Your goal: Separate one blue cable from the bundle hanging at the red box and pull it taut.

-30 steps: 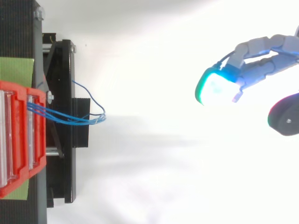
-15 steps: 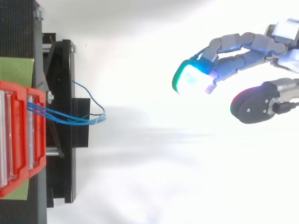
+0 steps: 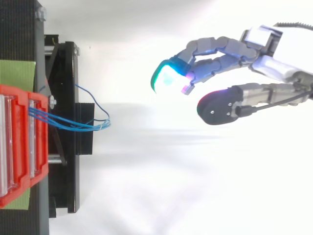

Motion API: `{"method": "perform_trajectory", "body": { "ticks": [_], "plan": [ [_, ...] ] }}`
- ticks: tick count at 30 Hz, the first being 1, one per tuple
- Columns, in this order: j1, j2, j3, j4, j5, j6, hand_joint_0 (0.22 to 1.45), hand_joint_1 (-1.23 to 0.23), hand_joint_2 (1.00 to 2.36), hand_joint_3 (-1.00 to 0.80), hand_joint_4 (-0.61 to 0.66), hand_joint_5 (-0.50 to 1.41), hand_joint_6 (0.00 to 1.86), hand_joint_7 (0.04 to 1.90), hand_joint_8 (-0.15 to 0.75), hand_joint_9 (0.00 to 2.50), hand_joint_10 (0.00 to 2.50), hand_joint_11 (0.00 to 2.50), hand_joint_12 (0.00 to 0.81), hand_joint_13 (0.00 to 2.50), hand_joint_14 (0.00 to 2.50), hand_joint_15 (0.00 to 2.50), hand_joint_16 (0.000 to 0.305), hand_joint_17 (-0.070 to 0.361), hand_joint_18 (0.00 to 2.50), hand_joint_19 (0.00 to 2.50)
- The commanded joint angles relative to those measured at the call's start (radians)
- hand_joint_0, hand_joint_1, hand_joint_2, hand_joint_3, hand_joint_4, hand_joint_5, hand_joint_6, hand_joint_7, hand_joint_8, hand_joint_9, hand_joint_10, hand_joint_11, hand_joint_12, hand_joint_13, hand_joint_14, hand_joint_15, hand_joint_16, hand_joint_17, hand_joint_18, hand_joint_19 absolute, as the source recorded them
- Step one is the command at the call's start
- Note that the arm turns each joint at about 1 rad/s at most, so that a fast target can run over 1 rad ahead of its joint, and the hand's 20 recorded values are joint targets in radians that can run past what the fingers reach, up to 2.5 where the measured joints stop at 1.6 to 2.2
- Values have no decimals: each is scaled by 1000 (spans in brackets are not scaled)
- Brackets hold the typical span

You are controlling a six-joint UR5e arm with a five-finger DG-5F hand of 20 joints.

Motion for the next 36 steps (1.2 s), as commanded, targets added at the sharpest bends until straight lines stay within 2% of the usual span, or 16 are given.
{"method": "perform_trajectory", "body": {
  "ticks": [1,2,3,4,7,8,10,13,21,23,25,27,33,36],
  "plan": [
    [1,-15,22,13,13,-9,556,-509,1000,-500,257,-195,503,871,287,710,20,620,365,500,16,406,54,122,457,615],
    [4,-15,27,16,14,-23,556,-509,1000,-500,259,-195,503,872,289,712,20,621,365,501,16,406,54,122,456,622],
    [4,-39,45,30,16,-40,556,-509,1000,-500,260,-195,503,871,289,715,20,621,364,500,16,404,54,122,457,615],
    [4,-39,45,30,16,-40,555,-510,1000,-500,260,-195,503,871,288,714,22,630,364,500,16,410,54,122,456,622],
    [-5,-88,87,32,10,-26,555,-509,1000,-500,260,-195,503,872,287,715,20,622,365,502,16,406,54,122,456,613],
    [-10,-133,139,26,2,3,555,-508,1000,-500,261,-195,503,871,287,714,21,623,365,502,16,404,54,122,455,622],
    [-10,-159,177,21,2,11,555,-508,1000,-500,260,-195,503,872,286,714,21,612,363,501,16,410,54,122,456,613],
    [-10,-170,209,12,0,1,555,-509,1000,-500,261,-194,503,872,289,716,22,631,364,502,16,402,54,121,453,614],
    [-10,-176,220,39,2,-48,553,-508,1000,-500,261,-194,503,869,292,716,21,620,365,504,16,405,54,122,453,621],
    [-8,-216,241,69,-1,-48,551,-506,1000,-500,262,-194,503,873,290,717,19,621,366,505,16,411,54,122,455,622],
    [-5,-230,263,69,0,-46,549,-503,1000,-500,263,-194,503,877,293,715,22,628,365,505,16,415,54,122,455,623],
    [7,-234,269,76,2,-57,545,-498,1000,-500,264,-194,503,872,291,713,22,617,368,505,16,410,55,123,454,620],
    [23,-236,269,85,-3,-92,480,-540,1000,-500,287,-192,503,880,309,733,21,628,389,545,15,413,59,132,495,619],
    [30,-262,271,98,-9,-88,457,-574,1000,-500,303,-188,503,886,319,752,20,632,395,563,15,415,61,136,516,611]
  ]
}}
